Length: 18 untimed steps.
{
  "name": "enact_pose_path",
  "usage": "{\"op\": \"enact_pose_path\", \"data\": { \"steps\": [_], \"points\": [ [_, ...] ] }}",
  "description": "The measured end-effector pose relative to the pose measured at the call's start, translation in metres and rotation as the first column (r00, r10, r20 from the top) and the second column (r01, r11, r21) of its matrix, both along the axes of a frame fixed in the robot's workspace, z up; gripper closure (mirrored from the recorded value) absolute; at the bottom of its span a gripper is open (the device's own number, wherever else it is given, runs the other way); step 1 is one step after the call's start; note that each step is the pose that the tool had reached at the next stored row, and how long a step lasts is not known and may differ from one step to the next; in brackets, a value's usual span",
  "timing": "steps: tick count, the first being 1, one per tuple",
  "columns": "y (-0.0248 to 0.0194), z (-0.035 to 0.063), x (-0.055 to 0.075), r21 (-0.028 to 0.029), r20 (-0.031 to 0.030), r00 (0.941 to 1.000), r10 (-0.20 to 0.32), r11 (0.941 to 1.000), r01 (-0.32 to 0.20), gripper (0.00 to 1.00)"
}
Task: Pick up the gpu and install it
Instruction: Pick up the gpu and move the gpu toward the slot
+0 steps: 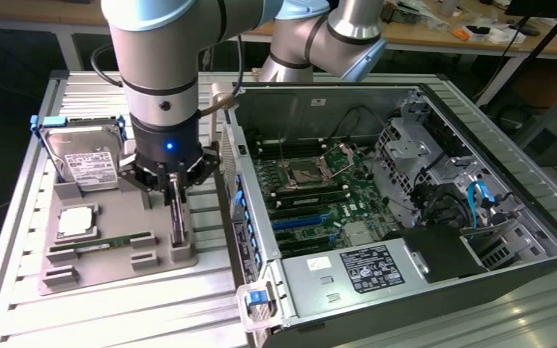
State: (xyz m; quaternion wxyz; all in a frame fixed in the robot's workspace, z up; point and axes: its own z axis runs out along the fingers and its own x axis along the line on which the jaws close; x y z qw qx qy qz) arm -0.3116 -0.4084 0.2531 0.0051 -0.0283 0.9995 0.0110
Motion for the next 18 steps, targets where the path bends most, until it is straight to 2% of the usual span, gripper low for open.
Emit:
{"op": "enact_pose_path", "data": {
  "steps": [6,14,16,18],
  "points": [
    [0.0004,0.0061,0.0,-0.0009,0.0008,1.0,0.0,1.0,0.0,0.73],
    [0.0012,0.0175,0.0,-0.008,0.001,1.0,0.0,1.0,0.0,0.73],
    [0.0013,0.0224,0.0,-0.0118,0.0008,1.0,0.0,0.9999,0.0,0.73],
    [0.0013,0.0232,0.0,-0.0187,0.0011,1.0,0.0,0.9998,0.0,0.73]
  ]
}}
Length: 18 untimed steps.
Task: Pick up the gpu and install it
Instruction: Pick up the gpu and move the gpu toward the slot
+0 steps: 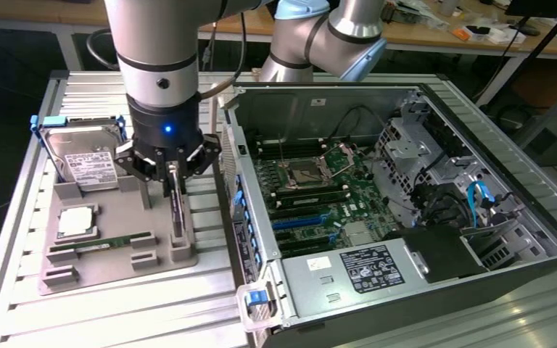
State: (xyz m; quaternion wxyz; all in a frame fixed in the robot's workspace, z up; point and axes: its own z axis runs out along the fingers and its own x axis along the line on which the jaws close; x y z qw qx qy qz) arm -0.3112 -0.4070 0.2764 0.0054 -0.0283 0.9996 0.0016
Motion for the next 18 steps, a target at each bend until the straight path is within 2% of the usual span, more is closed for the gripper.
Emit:
{"op": "enact_pose_path", "data": {
  "steps": [3,5,6,7,9,16,18],
  "points": [
    [0.0018,0.0017,0.0,-0.0067,0.0,1.0,0.0,1.0,0.0,0.73],
    [0.0039,0.0038,0.001,-0.0138,0.0003,1.0,0.0,0.9999,0.0,0.73],
    [0.0045,0.008,0.001,-0.0207,0.0001,1.0,0.0,0.9998,0.0,0.73],
    [0.0047,0.012,0.001,-0.025,0.0003,1.0,0.0,0.9997,0.0,0.73],
    [0.0047,0.02,0.001,-0.0286,0.0003,1.0,0.0,0.9996,0.0,0.73],
    [0.0069,0.0435,0.001,-0.0473,0.0004,1.0,0.0,0.9989,0.0,0.73],
    [0.0081,0.0507,0.001,-0.0573,0.0005,1.0,0.0,0.9984,0.0,0.73]
  ]
}}
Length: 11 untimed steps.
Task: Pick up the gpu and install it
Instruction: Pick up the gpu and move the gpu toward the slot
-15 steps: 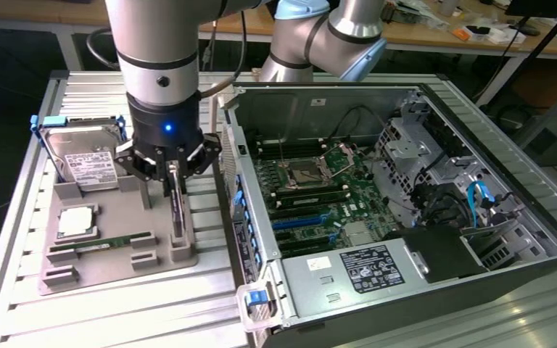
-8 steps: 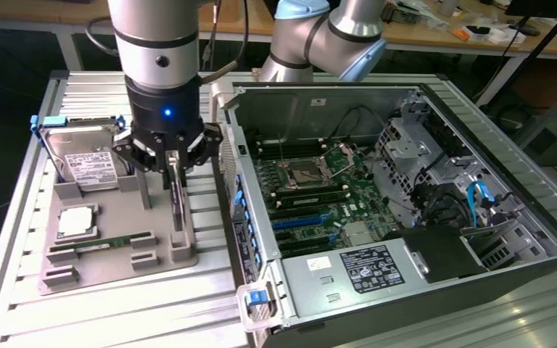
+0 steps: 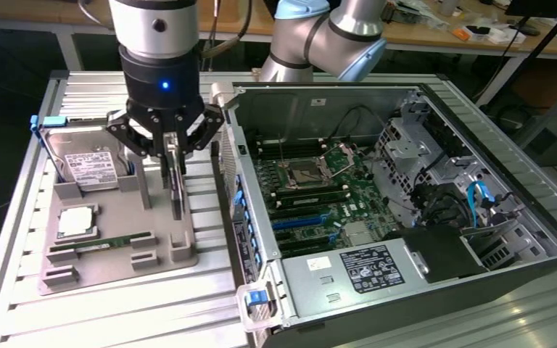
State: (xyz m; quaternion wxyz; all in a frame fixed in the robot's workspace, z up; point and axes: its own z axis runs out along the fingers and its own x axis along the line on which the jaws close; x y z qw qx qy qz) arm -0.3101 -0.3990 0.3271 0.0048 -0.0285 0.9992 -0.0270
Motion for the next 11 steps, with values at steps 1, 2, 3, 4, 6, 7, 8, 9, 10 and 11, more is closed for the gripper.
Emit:
{"op": "enact_pose_path", "data": {
  "steps": [1,2,3,4,6,7,8,9,10,11],
  "points": [
    [0.0006,0.0037,0.0,-0.0044,0.0001,1.0,0.0,1.0,0.0,0.73],
    [0.0016,0.0077,0.0,-0.0096,0.0002,1.0,0.0,1.0,0.0,0.73],
    [0.0026,0.0112,0.0,-0.0146,0.0005,1.0,0.0,0.9999,0.0,0.73],
    [0.0035,0.0151,0.0,-0.0189,0.0006,1.0,0.0,0.9998,0.0,0.73],
    [0.006,0.023,0.0,-0.0257,0.0011,1.0,0.0,0.9997,0.0,0.73],
    [0.0076,0.0273,0.001,-0.0287,0.0016,1.0,0.0,0.9996,0.0,0.73],
    [0.0093,0.0311,0.001,-0.0317,0.002,1.0,-0.001,0.9995,0.001,0.73],
    [0.0112,0.035,0.001,-0.0356,0.0024,1.0,-0.001,0.9994,0.001,0.73],
    [0.0129,0.0388,0.001,-0.0392,0.0029,1.0,-0.001,0.9992,0.001,0.73],
    [0.0149,0.0429,0.001,-0.0433,0.0035,1.0,-0.001,0.9991,0.001,0.73]
  ]
}}
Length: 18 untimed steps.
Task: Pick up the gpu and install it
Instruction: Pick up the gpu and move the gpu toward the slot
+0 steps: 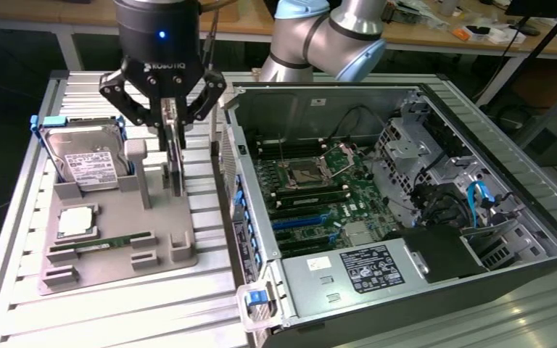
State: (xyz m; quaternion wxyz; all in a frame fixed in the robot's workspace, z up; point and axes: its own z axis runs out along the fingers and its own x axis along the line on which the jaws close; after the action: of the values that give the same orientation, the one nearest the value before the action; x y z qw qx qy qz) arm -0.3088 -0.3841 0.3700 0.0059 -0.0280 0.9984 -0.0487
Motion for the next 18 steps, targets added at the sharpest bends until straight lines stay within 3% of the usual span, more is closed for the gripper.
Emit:
{"op": "enact_pose_path", "data": {
  "steps": [4,5,7,9,18],
  "points": [
    [0.0069,0.015,0.0,-0.0162,0.002,1.0,-0.001,0.9999,0.001,0.73],
    [0.0111,0.0235,0.0,-0.0246,0.0027,1.0,-0.001,0.9997,0.001,0.73],
    [0.0146,0.0299,0.0,-0.0321,0.0036,1.0,-0.001,0.9995,0.001,0.73],
    [0.0172,0.031,0.0,-0.033,0.0048,1.0,-0.001,0.9995,0.001,0.73],
    [0.0172,0.0311,0.0,-0.0333,0.0047,1.0,-0.001,0.9994,0.001,0.73]
  ]
}}
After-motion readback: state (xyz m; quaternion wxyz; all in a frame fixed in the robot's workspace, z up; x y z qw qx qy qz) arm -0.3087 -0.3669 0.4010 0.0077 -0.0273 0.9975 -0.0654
